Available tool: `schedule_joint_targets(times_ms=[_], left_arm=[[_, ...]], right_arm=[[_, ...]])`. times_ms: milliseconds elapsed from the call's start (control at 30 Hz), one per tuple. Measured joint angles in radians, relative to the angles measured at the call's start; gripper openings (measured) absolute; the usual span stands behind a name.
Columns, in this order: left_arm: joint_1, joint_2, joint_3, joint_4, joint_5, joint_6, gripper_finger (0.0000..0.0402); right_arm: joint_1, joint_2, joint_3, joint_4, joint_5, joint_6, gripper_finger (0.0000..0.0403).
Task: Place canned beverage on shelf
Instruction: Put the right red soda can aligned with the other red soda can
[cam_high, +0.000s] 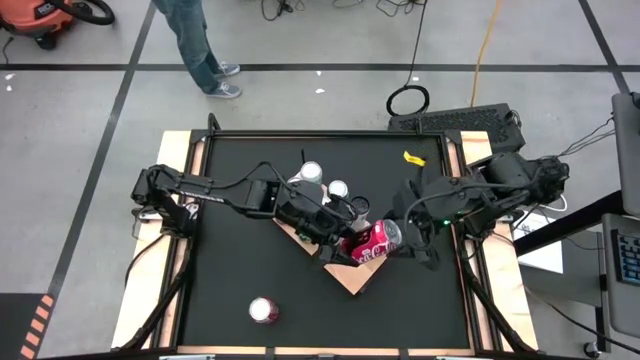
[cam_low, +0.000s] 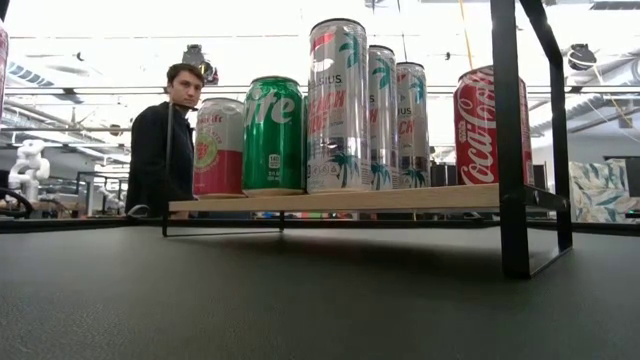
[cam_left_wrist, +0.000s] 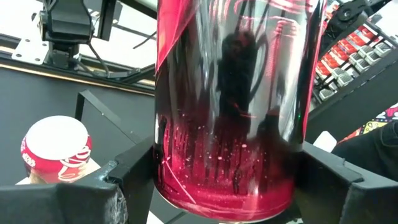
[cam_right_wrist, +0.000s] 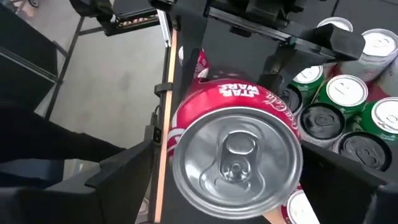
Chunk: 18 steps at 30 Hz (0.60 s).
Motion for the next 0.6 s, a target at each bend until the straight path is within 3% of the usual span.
schedule_joint_targets(times_ms=[233, 600], left_arm=[[-0.001, 0.000, 0.000, -0.004, 0.002, -0.001, 0.0286], [-0.003, -0.002, 0.000, 0.024, 0.004, -0.006, 0.0286]], right_arm=[[0.000, 0.014, 0.000, 0.024, -0.001, 0.004, 0.0351], [0.000, 0.016, 0.002, 0.034, -0.019, 0.006, 0.0305]])
